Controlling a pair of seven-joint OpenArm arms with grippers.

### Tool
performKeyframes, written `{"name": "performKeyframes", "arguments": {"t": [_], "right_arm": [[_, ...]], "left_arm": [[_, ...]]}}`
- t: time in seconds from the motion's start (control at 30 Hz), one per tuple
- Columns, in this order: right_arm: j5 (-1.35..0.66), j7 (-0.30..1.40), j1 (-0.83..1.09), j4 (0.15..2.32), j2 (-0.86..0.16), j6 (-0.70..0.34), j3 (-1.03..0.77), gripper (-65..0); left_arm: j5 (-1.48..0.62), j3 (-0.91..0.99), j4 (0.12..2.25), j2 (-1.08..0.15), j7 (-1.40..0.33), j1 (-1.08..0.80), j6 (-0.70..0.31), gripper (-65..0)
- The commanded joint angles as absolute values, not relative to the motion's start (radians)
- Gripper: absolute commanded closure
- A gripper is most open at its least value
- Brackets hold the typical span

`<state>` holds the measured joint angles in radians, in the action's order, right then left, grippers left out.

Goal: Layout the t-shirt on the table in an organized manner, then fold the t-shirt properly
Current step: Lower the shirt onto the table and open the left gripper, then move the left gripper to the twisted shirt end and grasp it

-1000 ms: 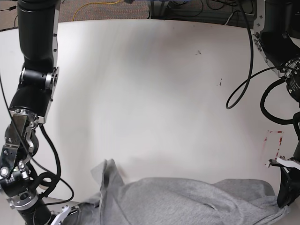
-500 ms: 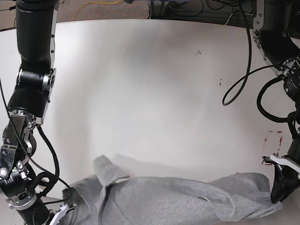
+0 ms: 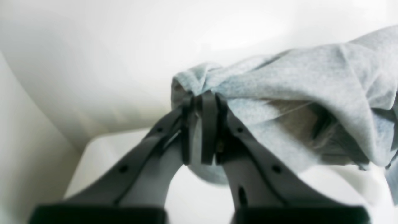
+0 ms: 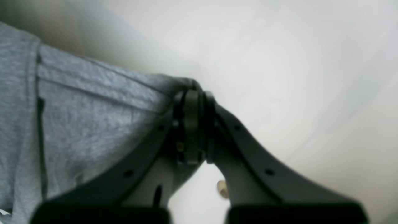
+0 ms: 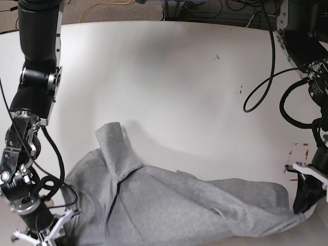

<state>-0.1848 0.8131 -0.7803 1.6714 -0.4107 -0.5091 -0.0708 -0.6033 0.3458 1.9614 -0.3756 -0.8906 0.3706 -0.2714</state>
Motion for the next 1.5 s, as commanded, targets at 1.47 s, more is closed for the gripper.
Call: {"name": "performKeyframes", "arguments": {"t": [1.47], "right_arm": [[-0.142,0.665,0.183,1.862,-0.093,-0.541,-0.311,0.0]], "left_arm": [[-0.575,0.231,1.655,-0.274,-0.769,-0.059,-0.257,-1.1]]}}
